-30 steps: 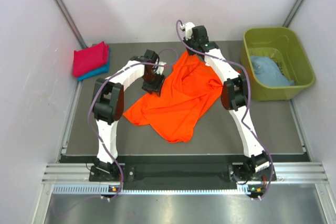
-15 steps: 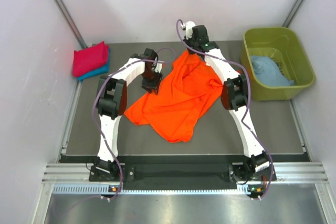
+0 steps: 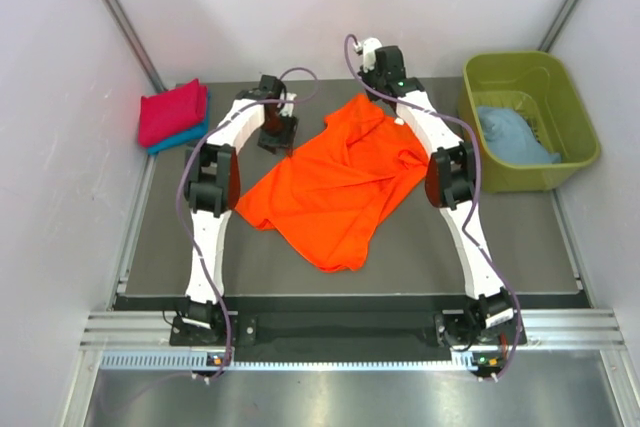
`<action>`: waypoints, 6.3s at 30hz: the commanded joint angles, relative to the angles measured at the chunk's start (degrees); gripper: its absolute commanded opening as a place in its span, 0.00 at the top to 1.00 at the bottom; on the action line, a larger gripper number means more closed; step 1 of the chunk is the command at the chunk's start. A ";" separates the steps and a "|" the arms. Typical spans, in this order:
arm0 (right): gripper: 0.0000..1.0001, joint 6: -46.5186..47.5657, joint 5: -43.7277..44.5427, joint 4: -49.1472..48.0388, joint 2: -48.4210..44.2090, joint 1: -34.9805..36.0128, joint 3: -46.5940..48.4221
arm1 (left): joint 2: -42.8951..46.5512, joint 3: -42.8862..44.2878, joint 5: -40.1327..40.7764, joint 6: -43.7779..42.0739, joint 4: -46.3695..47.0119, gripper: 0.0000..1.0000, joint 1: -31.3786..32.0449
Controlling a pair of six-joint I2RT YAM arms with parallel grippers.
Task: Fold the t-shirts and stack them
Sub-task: Flatten the tshirt out
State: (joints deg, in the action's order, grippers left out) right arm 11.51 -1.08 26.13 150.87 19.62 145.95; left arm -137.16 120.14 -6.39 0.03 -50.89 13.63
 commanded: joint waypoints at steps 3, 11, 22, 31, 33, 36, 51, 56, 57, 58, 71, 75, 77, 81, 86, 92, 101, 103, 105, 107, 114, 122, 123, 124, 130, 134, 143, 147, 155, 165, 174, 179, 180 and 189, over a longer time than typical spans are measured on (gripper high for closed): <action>1.00 0.45 0.82 -2.31 -3.65 -0.72 2.23 | 15.93 -8.59 -2.39 3.39 -0.51 0.40 -5.89; 1.00 0.88 0.56 -2.22 -2.95 -0.46 2.23 | 24.83 -24.41 -5.47 4.19 -3.42 0.40 -11.68; 0.47 -6.06 -5.60 -0.90 -4.27 0.60 0.56 | 28.97 -36.18 -10.66 5.94 -6.58 0.39 -18.10; 0.42 -5.53 -3.93 -0.91 -4.79 1.57 0.56 | 30.64 -41.20 -11.89 6.38 -7.11 0.41 -19.61; 0.42 -5.44 -3.58 -1.17 -4.79 1.57 0.56 | 30.99 -42.17 -12.32 6.47 -7.20 0.41 -19.69; 0.41 -5.35 -2.87 -1.96 -4.44 1.57 1.18 | 31.08 -44.28 -13.29 7.08 -6.68 0.41 -19.69; 0.41 -5.00 -2.35 -1.78 -4.35 2.27 1.27 | 27.04 -42.62 -11.45 7.26 -3.51 0.42 -20.22; 0.41 -4.30 -1.21 -2.22 -4.18 2.44 1.27 | 24.49 -40.60 -12.59 7.52 -2.54 0.49 -19.96; 0.41 -4.21 -0.59 -2.31 -4.09 2.44 1.27 | 24.23 -40.25 -12.59 7.44 -2.63 0.51 -19.96; 0.41 -4.13 -0.50 -2.40 -3.83 2.44 1.27 | 23.88 -39.81 -12.77 7.35 -2.63 0.56 -19.96; 0.39 -24.06 -17.54 -8.10 1.00 -2.29 2.59 | 27.47 -35.15 -8.03 4.37 -5.71 1.00 -20.22; 0.38 -29.78 -20.09 -10.57 1.53 -4.06 -0.13 | 28.97 -33.30 -5.21 2.70 -6.15 1.00 -20.22; 0.37 -32.15 -20.97 -11.01 1.71 -4.76 -1.10 | 29.85 -33.21 -3.46 1.82 -6.41 1.00 -20.13; 0.38 -36.81 -22.03 -12.41 3.29 -5.38 -2.42 | 30.64 -32.43 0.67 0.49 -6.50 1.00 -20.13; 0.40 -43.76 -25.28 -14.96 4.52 -5.12 -5.32 | 30.64 -30.05 2.70 -2.14 -5.97 1.00 -19.78; 0.40 -47.45 -25.11 -17.60 7.33 -4.59 -4.62 | 31.52 -31.19 -0.54 -3.99 -6.50 1.00 -13.81; 0.41 -46.05 -23.53 -19.01 6.63 -5.55 -2.25 | 31.70 -34.00 -1.08 -4.95 -6.94 1.00 -8.71; 0.41 -45.35 -22.65 -17.79 6.72 -5.73 -2.25 | 31.52 -33.48 -1.34 -4.87 -6.94 1.00 -8.36; 0.41 -44.56 -21.25 -16.73 6.55 -5.90 -2.69 | 31.17 -33.04 -1.25 -4.78 -7.03 1.00 -8.09; 0.41 -42.29 -19.50 -15.15 5.93 -5.90 -2.86 | 30.82 -32.60 -1.34 -4.60 -6.76 1.00 -7.83; 0.44 -32.35 -12.19 -8.04 3.91 -5.99 -2.25 | 29.76 -31.63 -2.31 -3.37 -6.06 1.00 -6.42; 0.57 -28.21 -13.59 -4.33 3.56 -5.29 -5.68 | 28.53 -29.52 -3.36 -2.32 -5.62 1.00 -5.81; 0.57 -28.03 -14.29 -4.25 3.56 -5.12 -5.76 | 28.62 -29.52 -3.36 -2.23 -5.45 1.00 -5.81; 0.57 -28.21 -15.26 -4.07 3.56 -5.03 -5.85 | 28.53 -29.52 -3.28 -2.23 -5.36 1.00 -5.81; 0.74 -30.32 -20.45 -3.81 3.12 -3.54 -7.87 | 28.88 -29.52 -3.19 -2.05 -4.83 1.00 -5.72; 0.93 -30.05 -21.51 -3.89 2.59 -2.57 -8.66 | 29.93 -30.31 -2.31 -2.14 -4.48 1.00 -5.81; 1.00 -26.98 -17.38 -7.14 -1.97 -4.05 -3.92 | 29.41 -24.70 2.61 -4.25 -3.07 1.00 -10.46; 1.00 -22.94 -14.39 -8.20 -6.89 -5.90 -1.38 | 27.30 -14.00 4.11 -5.83 -2.46 1.00 -13.19; 1.00 -14.06 -10.08 -6.19 -18.93 -7.84 -1.54 | 28.61 -6.14 2.27 -7.06 -1.23 1.00 -13.19; 1.00 -15.98 -13.50 0.59 -45.47 -7.40 -33.20 | 31.96 1.65 -4.76 -6.62 -8.51 1.00 -13.19; 1.00 -24.85 -21.41 0.85 -51.30 -7.31 -61.30 | 24.24 9.32 -9.15 -8.65 -17.02 1.00 -13.19; 0.99 -28.38 -23.53 1.91 -44.97 -7.22 -65.87 | 24.05 4.06 -16.28 -6.10 -16.87 1.00 -13.19; 0.94 -28.47 -23.79 1.91 -44.18 -7.14 -65.79 | 23.00 4.23 -16.72 -6.18 -17.13 1.00 -13.19; 0.55 -28.47 -22.12 3.05 -38.19 -7.05 -56.13 | 18.43 6.51 -18.65 -6.01 -18.01 1.00 -13.10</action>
State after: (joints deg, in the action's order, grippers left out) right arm -16.34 -23.31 30.81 112.88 11.99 84.95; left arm -118.58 124.90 -22.65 -6.13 -68.01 0.54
